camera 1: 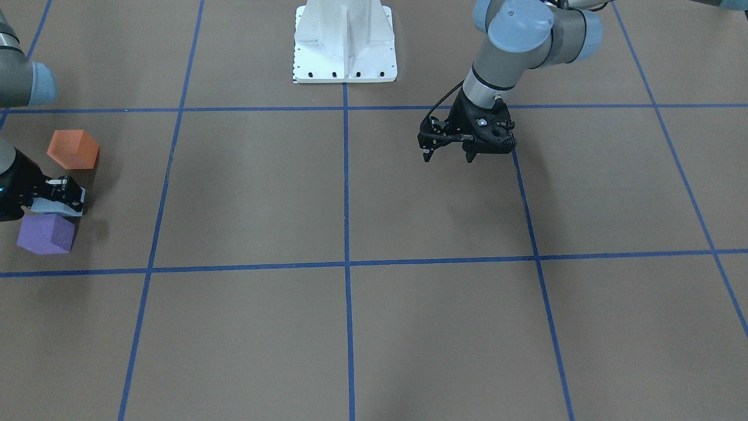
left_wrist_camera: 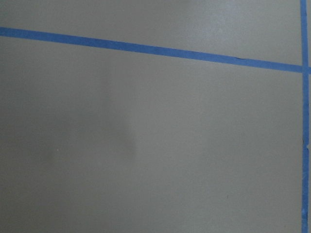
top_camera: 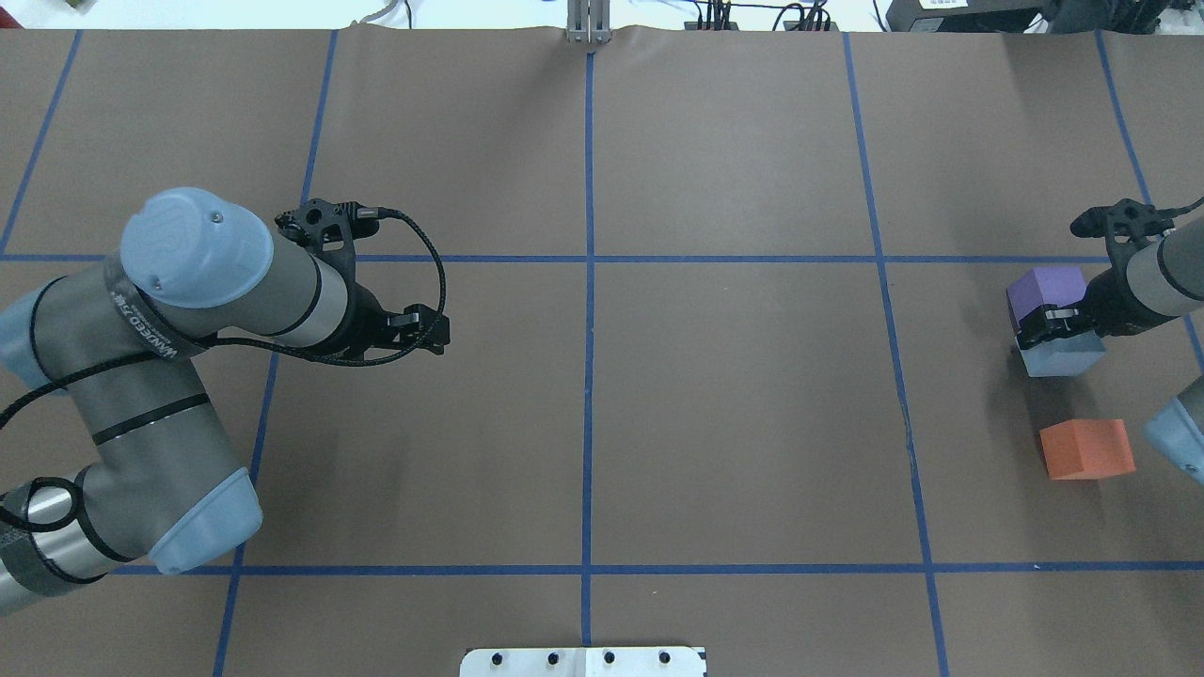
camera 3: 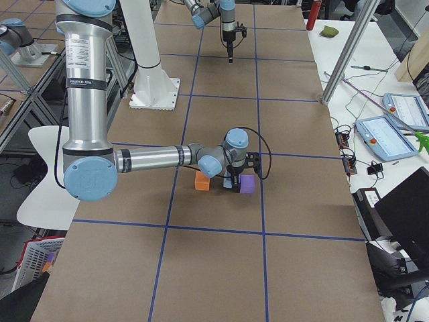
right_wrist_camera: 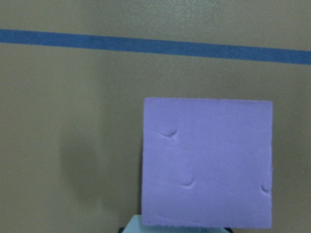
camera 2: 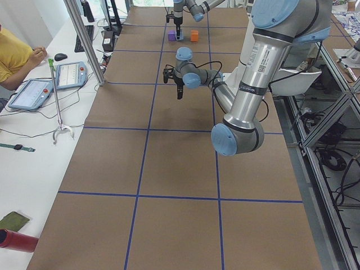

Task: Place blue block between orange and purple blocks
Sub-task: 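Lower the light blue cube between the purple and orange cubes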

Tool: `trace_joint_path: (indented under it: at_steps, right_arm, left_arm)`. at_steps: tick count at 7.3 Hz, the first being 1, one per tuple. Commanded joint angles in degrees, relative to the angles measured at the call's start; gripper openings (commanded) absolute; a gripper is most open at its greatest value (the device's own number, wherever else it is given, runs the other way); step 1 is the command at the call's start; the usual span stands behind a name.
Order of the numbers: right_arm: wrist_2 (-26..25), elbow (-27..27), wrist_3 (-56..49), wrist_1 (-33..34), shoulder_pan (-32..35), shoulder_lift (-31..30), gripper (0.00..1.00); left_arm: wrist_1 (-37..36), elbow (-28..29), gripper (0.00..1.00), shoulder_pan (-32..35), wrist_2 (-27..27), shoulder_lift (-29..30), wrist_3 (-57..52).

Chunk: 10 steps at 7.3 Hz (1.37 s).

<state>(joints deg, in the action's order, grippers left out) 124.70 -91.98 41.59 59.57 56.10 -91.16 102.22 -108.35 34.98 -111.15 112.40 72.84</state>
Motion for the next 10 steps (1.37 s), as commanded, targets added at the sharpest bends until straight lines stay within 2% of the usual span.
trace_joint_path:
  at_steps: [1, 2, 3, 4, 5, 6, 7, 10]
  right_arm:
    - [-0.15, -0.04, 0.16, -0.07, -0.11, -0.16, 0.09]
    - [-0.15, -0.04, 0.16, -0.07, -0.37, -0.07, 0.27]
    - [-0.15, -0.04, 0.16, -0.07, -0.46, -0.16, 0.34]
    - [-0.15, -0.04, 0.25, -0.07, -0.64, -0.25, 0.36]
    - [-0.33, 0.05, 0.16, -0.07, -0.64, -0.33, 0.42]
    - [-0.33, 0.05, 0.25, -0.07, -0.64, -0.42, 0.53]
    - [-0.33, 0.05, 0.25, -0.07, -0.64, -0.51, 0.57]
    - [-0.33, -0.04, 0.34, -0.07, -0.55, -0.69, 0.58]
  left_arm:
    - [0.00, -0.02, 1.00, 0.00, -0.03, 0.02, 0.02]
    - [0.00, -0.02, 1.00, 0.00, -0.03, 0.02, 0.02]
    - [0.00, -0.02, 1.00, 0.00, -0.03, 0.02, -0.06]
    - [0.00, -0.02, 1.00, 0.00, -0.03, 0.02, 0.02]
    - [0.00, -0.02, 1.00, 0.00, -0.03, 0.02, 0.02]
    - [0.00, -0.10, 1.00, 0.00, -0.03, 0.02, 0.02]
    - [0.00, -0.02, 1.00, 0.00, -0.03, 0.10, 0.02]
    - [0.00, -0.02, 1.00, 0.00, -0.03, 0.37, 0.02]
